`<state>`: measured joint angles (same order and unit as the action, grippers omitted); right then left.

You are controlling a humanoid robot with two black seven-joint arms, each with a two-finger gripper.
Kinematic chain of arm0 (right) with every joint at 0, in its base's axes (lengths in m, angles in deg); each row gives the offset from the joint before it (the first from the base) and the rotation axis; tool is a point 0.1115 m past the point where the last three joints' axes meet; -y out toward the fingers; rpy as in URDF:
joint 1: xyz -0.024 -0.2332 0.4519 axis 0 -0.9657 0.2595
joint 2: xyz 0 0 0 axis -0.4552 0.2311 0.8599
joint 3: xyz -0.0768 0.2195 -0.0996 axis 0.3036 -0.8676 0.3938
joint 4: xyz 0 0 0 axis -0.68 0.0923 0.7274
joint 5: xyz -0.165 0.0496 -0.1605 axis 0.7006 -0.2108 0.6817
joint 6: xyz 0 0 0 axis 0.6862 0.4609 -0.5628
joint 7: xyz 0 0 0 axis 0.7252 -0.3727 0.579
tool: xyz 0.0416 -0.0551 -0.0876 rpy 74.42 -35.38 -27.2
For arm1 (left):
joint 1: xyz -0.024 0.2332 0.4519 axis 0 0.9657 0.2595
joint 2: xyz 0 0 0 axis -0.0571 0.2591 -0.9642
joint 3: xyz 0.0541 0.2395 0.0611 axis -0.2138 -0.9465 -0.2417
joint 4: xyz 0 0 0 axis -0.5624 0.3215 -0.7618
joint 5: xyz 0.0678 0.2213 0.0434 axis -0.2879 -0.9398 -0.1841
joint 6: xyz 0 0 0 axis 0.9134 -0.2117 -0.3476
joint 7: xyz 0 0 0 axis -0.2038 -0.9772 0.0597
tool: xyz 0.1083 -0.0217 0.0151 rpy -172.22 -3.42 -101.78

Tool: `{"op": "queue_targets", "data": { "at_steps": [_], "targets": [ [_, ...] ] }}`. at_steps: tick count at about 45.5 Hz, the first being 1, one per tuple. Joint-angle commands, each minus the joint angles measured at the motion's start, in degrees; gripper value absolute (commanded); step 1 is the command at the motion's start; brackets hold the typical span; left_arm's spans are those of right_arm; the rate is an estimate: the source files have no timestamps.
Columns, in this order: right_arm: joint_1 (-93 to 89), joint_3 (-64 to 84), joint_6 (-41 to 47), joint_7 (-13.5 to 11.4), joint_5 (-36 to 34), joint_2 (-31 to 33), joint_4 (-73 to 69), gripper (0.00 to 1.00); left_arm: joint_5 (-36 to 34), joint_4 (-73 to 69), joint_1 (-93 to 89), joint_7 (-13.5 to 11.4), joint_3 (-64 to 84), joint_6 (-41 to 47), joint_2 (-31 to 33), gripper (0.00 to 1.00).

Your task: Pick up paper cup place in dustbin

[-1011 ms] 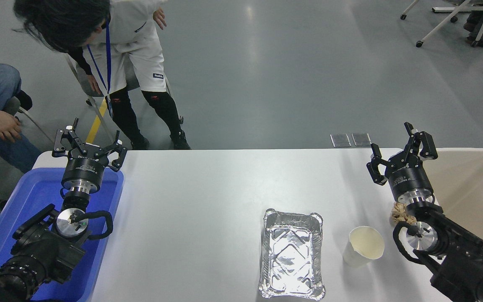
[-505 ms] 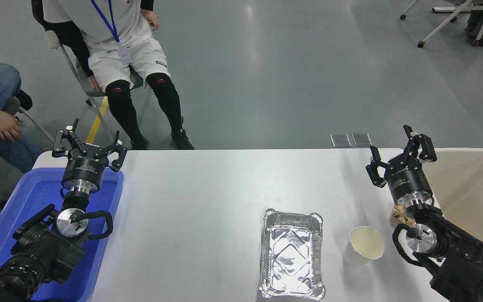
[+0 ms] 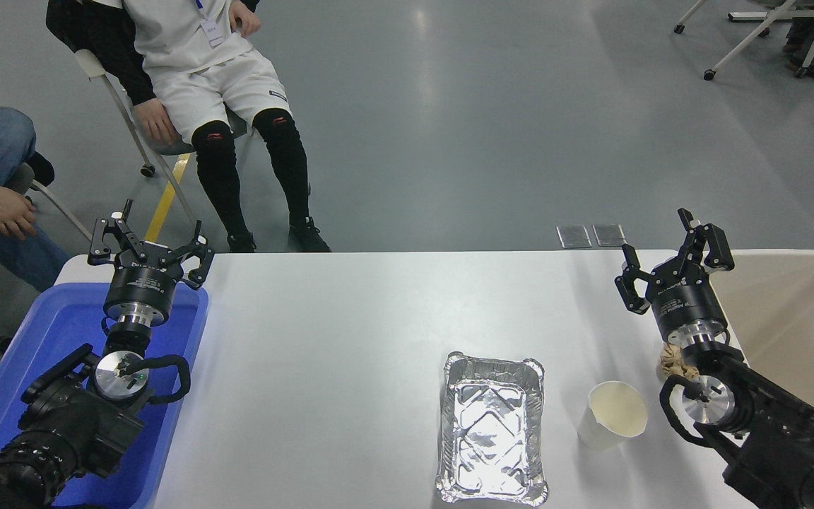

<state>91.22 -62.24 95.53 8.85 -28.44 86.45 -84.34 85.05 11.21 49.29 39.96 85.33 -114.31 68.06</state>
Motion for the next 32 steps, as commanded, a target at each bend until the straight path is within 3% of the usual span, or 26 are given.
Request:
{"op": "queue_targets", "data": {
  "at_steps": [1, 32],
  "targets": [
    [-0.3, 0.0, 0.0, 0.0, 0.0, 0.2, 0.1, 1.0, 0.0, 0.0, 0.0, 0.0, 0.0, 0.0, 0.0, 0.99],
    [0.3, 0.3, -0.2, 0.0, 0.2, 0.3, -0.6, 1.0, 0.0, 0.0, 0.0, 0.0, 0.0, -0.2, 0.0, 0.99]
  ]
}}
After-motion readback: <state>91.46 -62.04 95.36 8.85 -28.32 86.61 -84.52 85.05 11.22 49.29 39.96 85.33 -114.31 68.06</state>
